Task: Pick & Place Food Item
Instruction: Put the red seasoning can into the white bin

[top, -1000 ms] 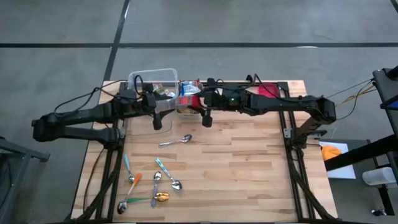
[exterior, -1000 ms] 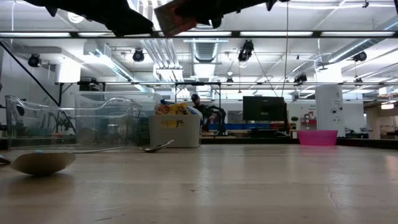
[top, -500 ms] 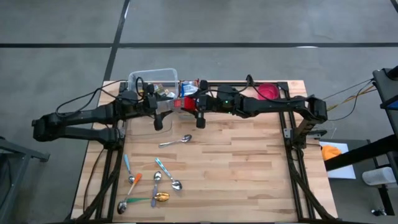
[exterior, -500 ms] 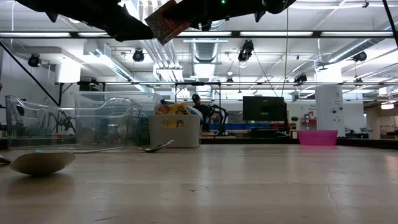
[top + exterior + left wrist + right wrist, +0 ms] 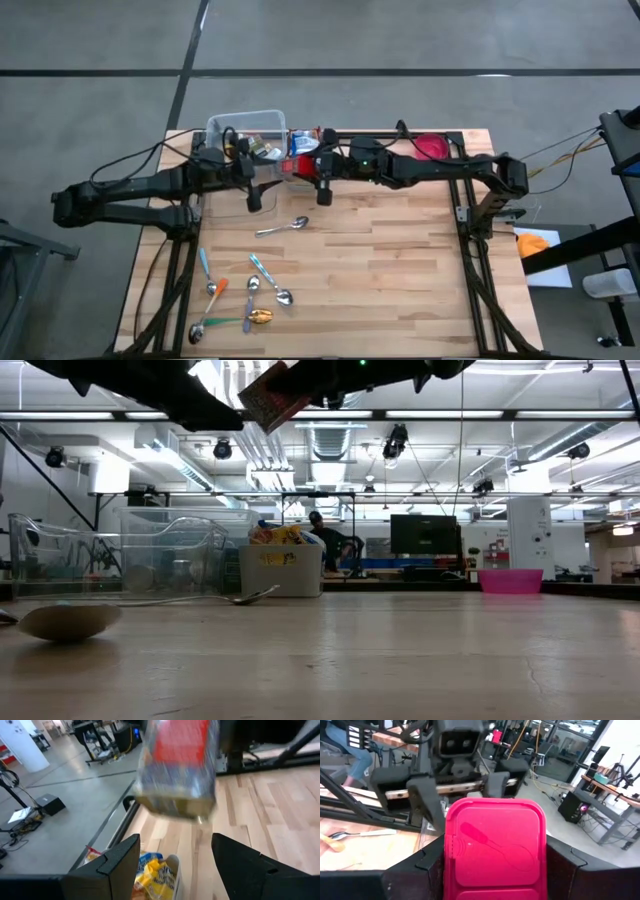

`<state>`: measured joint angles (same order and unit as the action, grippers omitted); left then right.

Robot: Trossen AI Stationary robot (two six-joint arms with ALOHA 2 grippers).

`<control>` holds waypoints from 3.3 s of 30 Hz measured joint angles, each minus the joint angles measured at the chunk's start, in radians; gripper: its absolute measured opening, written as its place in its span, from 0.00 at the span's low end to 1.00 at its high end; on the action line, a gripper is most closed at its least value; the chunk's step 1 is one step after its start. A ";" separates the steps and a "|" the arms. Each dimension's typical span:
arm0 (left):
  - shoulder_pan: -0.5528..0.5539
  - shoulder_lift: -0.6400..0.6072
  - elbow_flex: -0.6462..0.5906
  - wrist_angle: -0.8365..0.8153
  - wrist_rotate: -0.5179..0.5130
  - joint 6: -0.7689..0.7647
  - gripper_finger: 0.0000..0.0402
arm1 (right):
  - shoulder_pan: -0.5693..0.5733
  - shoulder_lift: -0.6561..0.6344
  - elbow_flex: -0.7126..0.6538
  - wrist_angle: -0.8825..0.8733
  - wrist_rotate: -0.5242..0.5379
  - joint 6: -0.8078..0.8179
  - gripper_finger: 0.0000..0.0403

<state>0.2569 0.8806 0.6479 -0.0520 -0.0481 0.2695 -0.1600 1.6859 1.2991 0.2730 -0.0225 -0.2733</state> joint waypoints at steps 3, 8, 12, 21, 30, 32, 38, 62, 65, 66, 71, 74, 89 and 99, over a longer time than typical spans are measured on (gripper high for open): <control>0.000 0.000 0.000 -0.017 -0.003 0.011 0.62 | 0.000 -0.025 0.000 -0.014 0.002 0.000 0.54; 0.000 -0.005 0.000 -0.017 0.006 0.015 0.62 | 0.000 -0.037 0.000 -0.014 0.001 0.003 0.54; 0.000 -0.005 0.002 0.044 0.125 -0.014 0.62 | 0.000 -0.029 0.000 -0.008 0.000 -0.016 0.54; 0.002 -0.009 0.007 0.055 0.220 -0.034 0.62 | 0.000 -0.024 0.000 -0.008 -0.001 -0.022 0.54; 0.002 -0.009 0.000 -0.040 0.174 0.069 0.62 | 0.000 -0.024 0.000 -0.049 0.154 -0.023 0.54; 0.002 -0.009 0.000 -0.047 0.144 0.068 0.62 | -0.001 -0.025 0.000 -0.058 0.165 -0.023 0.54; 0.002 -0.008 0.000 -0.047 0.133 0.069 0.62 | 0.001 -0.025 0.000 -0.064 0.164 -0.018 0.54; 0.002 0.007 -0.002 0.026 0.119 0.064 0.91 | 0.000 -0.025 0.000 -0.110 0.189 -0.014 0.54; 0.001 0.007 -0.002 0.026 0.119 0.063 0.98 | 0.000 -0.025 0.000 -0.112 0.191 -0.014 0.54; 0.001 0.007 -0.002 0.026 0.119 0.063 0.98 | 0.000 -0.025 0.000 -0.113 0.190 -0.014 0.54; 0.001 0.007 -0.002 0.025 0.119 0.063 0.89 | 0.000 -0.025 0.000 -0.113 0.178 -0.014 0.54; 0.001 0.007 -0.002 0.016 0.119 0.063 0.84 | 0.000 -0.025 0.000 -0.113 0.176 -0.014 0.54; 0.000 0.007 -0.002 -0.031 0.119 -0.008 0.75 | -0.001 -0.026 0.001 -0.075 -0.030 0.012 0.54; 0.000 0.008 -0.002 0.086 0.130 -0.005 0.75 | 0.000 0.021 0.001 0.018 -0.067 -0.005 0.54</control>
<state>0.2569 0.8883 0.6464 0.0336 0.0816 0.2648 -0.1596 1.7064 1.2999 0.2912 -0.0894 -0.2788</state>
